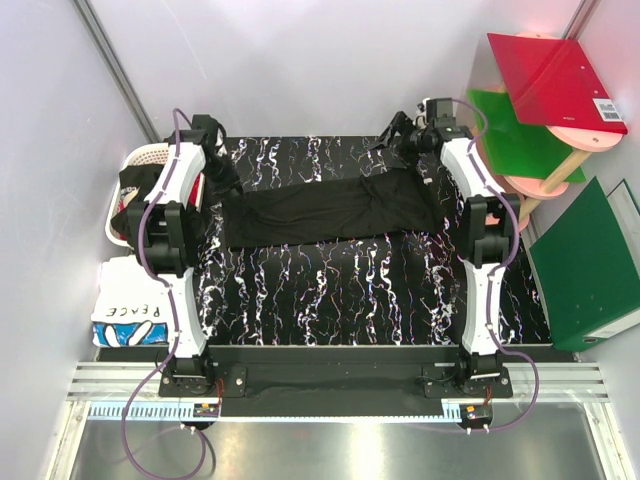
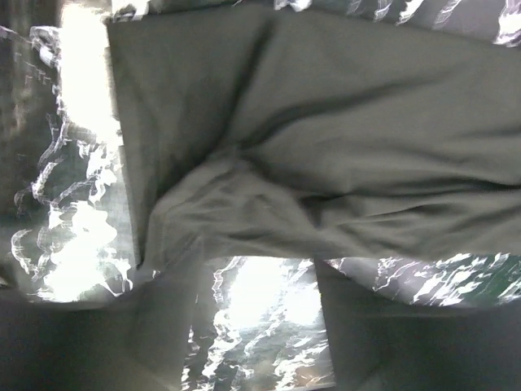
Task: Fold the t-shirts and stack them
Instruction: Fold the other side of the tshirt into a rectangle
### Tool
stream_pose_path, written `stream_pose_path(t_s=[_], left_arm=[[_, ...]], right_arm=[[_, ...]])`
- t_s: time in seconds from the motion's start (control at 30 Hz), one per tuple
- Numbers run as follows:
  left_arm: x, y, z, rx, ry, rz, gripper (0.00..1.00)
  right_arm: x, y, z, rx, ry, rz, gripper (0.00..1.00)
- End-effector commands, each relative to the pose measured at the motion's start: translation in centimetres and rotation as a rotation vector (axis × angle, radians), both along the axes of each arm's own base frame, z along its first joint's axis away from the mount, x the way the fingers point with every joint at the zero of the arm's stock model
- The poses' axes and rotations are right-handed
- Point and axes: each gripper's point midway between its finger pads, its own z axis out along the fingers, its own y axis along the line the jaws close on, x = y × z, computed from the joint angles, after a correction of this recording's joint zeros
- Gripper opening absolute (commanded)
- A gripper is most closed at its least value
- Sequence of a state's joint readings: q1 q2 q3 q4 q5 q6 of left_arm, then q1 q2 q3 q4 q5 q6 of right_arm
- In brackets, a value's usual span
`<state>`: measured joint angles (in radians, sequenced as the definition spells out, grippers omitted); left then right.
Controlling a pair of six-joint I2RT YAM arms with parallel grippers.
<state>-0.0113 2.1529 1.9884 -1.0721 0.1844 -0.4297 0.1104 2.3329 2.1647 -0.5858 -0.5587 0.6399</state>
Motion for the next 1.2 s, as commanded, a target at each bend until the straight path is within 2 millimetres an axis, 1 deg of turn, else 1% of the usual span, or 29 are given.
stream_pose_path(t_s=[0.0,0.03,0.07,0.1,0.13,0.17,0.2,0.23,0.33,0.4,0.43,0.47,0.5,0.53,0.57,0.6,0.63,0.67,0.73,0.8,0.9,0.93,1.0,1.03,1.1,1.13,1.17], left_arm=[[2.7,-2.1,0.8,-0.068,-0.080,-0.036,0.00],[2.8,-2.2,0.3,-0.073,-0.069,-0.033,0.00],[2.7,-2.6,-0.2,-0.091,-0.054,-0.038,0.00],[2.7,-2.8,-1.2,-0.100,-0.031,-0.036,0.00],[2.7,-3.0,-1.7,-0.112,-0.019,-0.030,0.00],[2.7,-3.6,-1.8,-0.132,-0.011,-0.037,0.00],[2.7,-3.9,-2.5,-0.141,0.002,-0.036,0.00],[2.7,-4.4,-2.6,-0.168,0.008,-0.041,0.00],[2.4,-5.7,-4.1,-0.213,0.051,-0.043,0.00],[2.1,-5.3,-5.3,-0.186,0.081,-0.011,0.00],[1.9,-4.4,-5.8,-0.147,0.093,0.018,0.00],[1.4,-4.0,-6.6,-0.126,0.122,0.037,0.00],[1.2,-3.1,-7.1,-0.077,0.134,0.067,0.00],[0.9,-2.7,-7.5,-0.057,0.147,0.081,0.00],[0.2,-2.2,-8.0,-0.034,0.176,0.094,0.00],[-0.2,-1.2,-8.4,0.017,0.193,0.112,0.00],[-0.6,-0.7,-8.6,0.042,0.212,0.121,0.00],[-1.3,-0.1,-8.9,0.068,0.237,0.128,0.00],[-1.9,1.1,-9.4,0.128,0.255,0.148,0.00],[-1.9,2.2,-9.5,0.185,0.249,0.156,0.00],[-1.4,3.2,-9.5,0.235,0.242,0.169,0.00],[-0.7,3.2,-9.0,0.237,0.219,0.170,0.00],[0.2,3.7,-8.8,0.280,0.194,0.174,0.00],[1.2,3.5,-8.5,0.292,0.164,0.167,0.00],[2.2,3.3,-8.2,0.287,0.141,0.159,0.00],[3.3,2.9,-7.6,0.267,0.108,0.154,0.00],[3.7,2.6,-7.1,0.253,0.090,0.152,0.00]], right_arm=[[-1.3,-1.0,3.3,-0.027,-0.073,0.000,0.83],[-1.7,-1.1,2.6,-0.019,-0.043,-0.002,0.78],[-2.1,-1.0,2.4,-0.006,-0.026,0.005,0.72],[-2.3,-1.3,2.1,0.000,-0.013,0.000,0.44],[-2.7,-1.4,1.6,0.009,0.010,-0.003,0.30],[-2.9,-1.4,1.3,0.017,0.024,-0.002,0.19],[-3.0,-1.6,1.0,0.021,0.037,-0.007,0.04],[-3.2,-1.6,0.5,0.026,0.056,-0.013,0.02],[-3.5,-1.4,0.0,0.045,0.078,0.000,0.01],[-3.5,-1.2,0.0,0.054,0.084,0.008,0.02],[-3.7,-1.0,-0.2,0.063,0.092,0.019,0.02],[-3.7,-0.9,-0.1,0.066,0.097,0.022,0.02],[-3.7,-1.0,-0.1,0.068,0.096,0.024,0.03],[-3.8,-0.9,-0.2,0.067,0.107,0.027,0.03],[-3.8,-1.0,-0.2,0.068,0.107,0.029,0.03],[-3.8,-0.9,-0.3,0.066,0.109,0.033,0.03],[-3.9,-1.0,-0.7,0.066,0.126,0.032,0.04],[-3.8,-1.1,-0.7,0.068,0.125,0.033,0.04],[-3.9,-1.0,-1.2,0.073,0.138,0.041,0.04],[-3.8,-1.1,-1.3,0.074,0.142,0.040,0.04],[-3.9,-1.0,-1.4,0.078,0.148,0.045,0.04],[-4.0,-0.9,-1.5,0.079,0.151,0.049,0.04],[-4.2,-0.9,-1.6,0.083,0.158,0.054,0.04],[-4.3,-1.0,-1.8,0.085,0.172,0.056,0.04],[-4.7,-0.9,-2.0,0.091,0.189,0.067,0.04],[-5.0,-1.0,-2.2,0.088,0.207,0.072,0.04],[-5.3,-1.1,-2.4,0.076,0.211,0.080,0.03]])
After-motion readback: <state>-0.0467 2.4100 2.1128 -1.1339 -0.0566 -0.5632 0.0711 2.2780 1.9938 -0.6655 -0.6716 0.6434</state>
